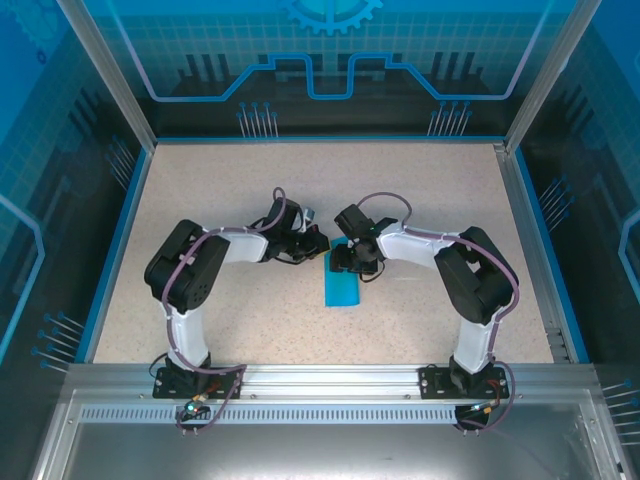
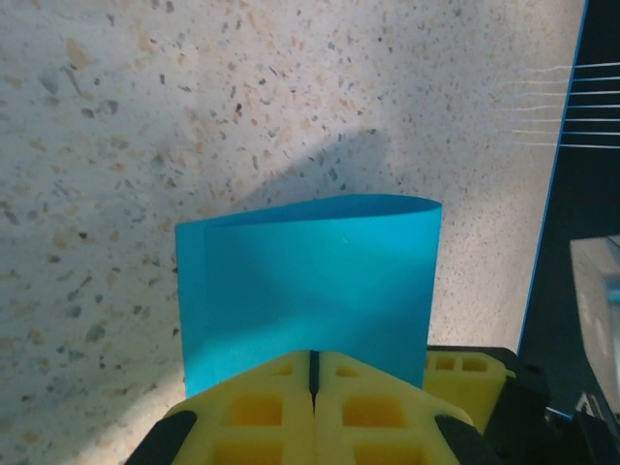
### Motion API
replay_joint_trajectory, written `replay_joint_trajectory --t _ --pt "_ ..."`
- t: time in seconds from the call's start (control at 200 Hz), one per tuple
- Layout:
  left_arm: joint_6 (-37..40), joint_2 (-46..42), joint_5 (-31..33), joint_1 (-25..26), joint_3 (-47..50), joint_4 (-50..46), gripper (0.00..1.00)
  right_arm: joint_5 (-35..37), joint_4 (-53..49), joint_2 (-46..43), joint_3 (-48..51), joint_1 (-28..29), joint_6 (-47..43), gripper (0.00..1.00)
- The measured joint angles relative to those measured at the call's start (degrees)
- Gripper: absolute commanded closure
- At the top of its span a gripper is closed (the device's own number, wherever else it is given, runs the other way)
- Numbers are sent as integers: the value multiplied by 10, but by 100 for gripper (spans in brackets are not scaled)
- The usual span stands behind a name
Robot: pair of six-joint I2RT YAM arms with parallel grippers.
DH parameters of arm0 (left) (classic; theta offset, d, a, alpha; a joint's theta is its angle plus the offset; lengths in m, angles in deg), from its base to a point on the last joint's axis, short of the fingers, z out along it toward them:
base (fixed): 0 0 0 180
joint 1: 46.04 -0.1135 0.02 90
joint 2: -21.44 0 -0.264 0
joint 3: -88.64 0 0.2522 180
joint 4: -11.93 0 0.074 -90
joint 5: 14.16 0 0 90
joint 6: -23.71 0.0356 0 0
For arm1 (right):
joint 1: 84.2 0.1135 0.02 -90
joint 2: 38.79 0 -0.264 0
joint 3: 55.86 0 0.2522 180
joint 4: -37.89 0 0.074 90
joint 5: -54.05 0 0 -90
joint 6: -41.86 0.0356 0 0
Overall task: Fold a paper plane with a square sheet of paper (pick it up from the middle)
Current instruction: Hold the square sheet of paper at the center of the table.
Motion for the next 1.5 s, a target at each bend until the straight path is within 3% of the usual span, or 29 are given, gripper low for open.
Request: replay_joint_trajectory --t 0.575,0.75,1.09,1.501 --pt "35 36 13 3 -50 -92 100 -16 20 -14 16 0 -3 38" --pt "46 37 16 4 -56 -104 100 -84 67 -50 67 -10 9 35" --pt "57 37 16 5 -58 -107 100 -194 115 -72 103 -83 8 34" --pt "68 37 18 7 -69 -132 100 -225 119 -44 107 -97 -33 52"
